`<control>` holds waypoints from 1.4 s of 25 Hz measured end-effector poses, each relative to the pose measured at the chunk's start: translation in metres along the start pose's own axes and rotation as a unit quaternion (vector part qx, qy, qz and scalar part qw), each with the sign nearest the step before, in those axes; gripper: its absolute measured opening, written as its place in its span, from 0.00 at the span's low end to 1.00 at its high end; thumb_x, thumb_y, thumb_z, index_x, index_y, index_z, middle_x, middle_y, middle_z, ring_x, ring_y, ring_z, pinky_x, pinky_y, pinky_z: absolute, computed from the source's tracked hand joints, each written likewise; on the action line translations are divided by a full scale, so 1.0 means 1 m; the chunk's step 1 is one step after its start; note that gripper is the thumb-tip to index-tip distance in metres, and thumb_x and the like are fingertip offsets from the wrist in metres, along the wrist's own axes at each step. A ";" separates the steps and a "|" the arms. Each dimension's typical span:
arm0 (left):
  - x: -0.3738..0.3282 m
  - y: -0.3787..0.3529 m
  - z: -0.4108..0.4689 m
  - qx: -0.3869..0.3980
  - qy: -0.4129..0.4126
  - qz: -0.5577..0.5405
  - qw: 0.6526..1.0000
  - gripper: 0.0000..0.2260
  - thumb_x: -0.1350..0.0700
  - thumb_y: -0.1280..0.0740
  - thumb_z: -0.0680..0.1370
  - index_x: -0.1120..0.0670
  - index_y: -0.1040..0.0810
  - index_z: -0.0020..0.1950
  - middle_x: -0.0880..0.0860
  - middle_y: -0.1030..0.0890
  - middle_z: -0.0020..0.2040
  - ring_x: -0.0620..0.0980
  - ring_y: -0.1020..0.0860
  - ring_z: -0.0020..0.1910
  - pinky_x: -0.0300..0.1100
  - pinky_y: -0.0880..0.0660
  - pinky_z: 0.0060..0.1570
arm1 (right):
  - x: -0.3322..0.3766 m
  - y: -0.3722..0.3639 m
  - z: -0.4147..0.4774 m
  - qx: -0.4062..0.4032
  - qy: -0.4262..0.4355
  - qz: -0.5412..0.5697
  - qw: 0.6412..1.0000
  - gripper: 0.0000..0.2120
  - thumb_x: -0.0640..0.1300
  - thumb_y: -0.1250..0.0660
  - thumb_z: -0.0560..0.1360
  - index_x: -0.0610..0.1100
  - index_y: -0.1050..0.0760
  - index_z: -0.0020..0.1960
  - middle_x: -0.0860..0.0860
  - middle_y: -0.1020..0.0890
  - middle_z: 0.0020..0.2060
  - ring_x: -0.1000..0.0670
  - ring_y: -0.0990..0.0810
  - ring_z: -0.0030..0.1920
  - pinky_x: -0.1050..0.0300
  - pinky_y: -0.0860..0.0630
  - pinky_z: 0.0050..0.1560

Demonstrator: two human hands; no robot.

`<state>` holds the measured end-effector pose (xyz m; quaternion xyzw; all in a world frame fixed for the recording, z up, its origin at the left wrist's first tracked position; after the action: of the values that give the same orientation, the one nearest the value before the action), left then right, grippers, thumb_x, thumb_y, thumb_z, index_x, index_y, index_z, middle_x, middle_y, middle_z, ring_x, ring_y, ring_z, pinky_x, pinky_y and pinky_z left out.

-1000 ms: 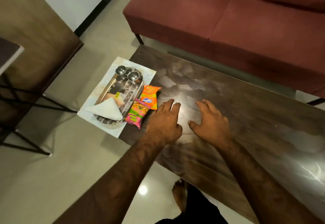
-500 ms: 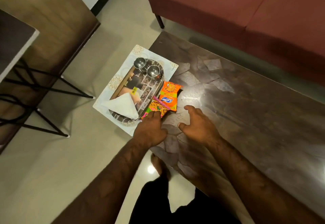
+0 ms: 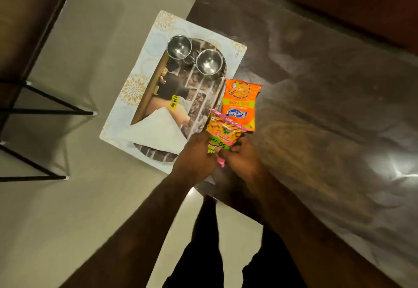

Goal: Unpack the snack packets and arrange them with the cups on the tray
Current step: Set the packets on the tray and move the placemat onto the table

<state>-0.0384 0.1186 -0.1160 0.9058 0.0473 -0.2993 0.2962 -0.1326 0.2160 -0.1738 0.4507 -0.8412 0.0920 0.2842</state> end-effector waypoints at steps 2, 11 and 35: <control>0.007 0.003 0.002 0.004 -0.034 -0.043 0.999 0.18 0.45 0.40 0.63 0.38 0.22 0.52 0.32 0.20 0.45 0.32 0.23 0.46 0.21 0.31 0.45 | -0.002 -0.013 0.010 -0.040 0.009 0.062 0.997 0.26 0.34 0.23 0.74 0.38 0.25 0.70 0.41 0.15 0.62 0.40 0.14 0.60 0.38 0.19 0.65; 0.017 0.034 0.018 -0.025 -0.029 -0.127 0.991 0.22 0.52 0.27 0.75 0.50 0.28 0.67 0.48 0.23 0.57 0.45 0.22 0.56 0.37 0.23 0.50 | 0.017 -0.003 -0.014 0.003 0.002 0.176 0.984 0.14 0.42 0.25 0.77 0.44 0.17 0.63 0.43 0.11 0.55 0.38 0.12 0.55 0.41 0.16 0.59; 0.077 0.162 0.092 -0.171 -0.004 0.046 0.984 0.28 0.43 0.35 0.73 0.51 0.28 0.72 0.59 0.29 0.64 0.62 0.24 0.61 0.61 0.26 0.64 | 0.071 0.045 0.061 -0.278 0.039 -0.115 0.953 0.36 0.56 0.20 0.68 0.45 0.30 0.70 0.48 0.19 0.65 0.45 0.19 0.65 0.41 0.23 0.67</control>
<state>0.0197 -0.0735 -0.1368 0.8419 0.0548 -0.2769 0.4600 -0.2233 0.1671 -0.1794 0.4439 -0.7640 -0.1608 0.4397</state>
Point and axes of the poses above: each hand's wrist, its own z-axis towards the middle knuckle, its own y-axis out of the back of the hand, x = y × z, the point moved 6 cm from there along z, towards the middle knuckle
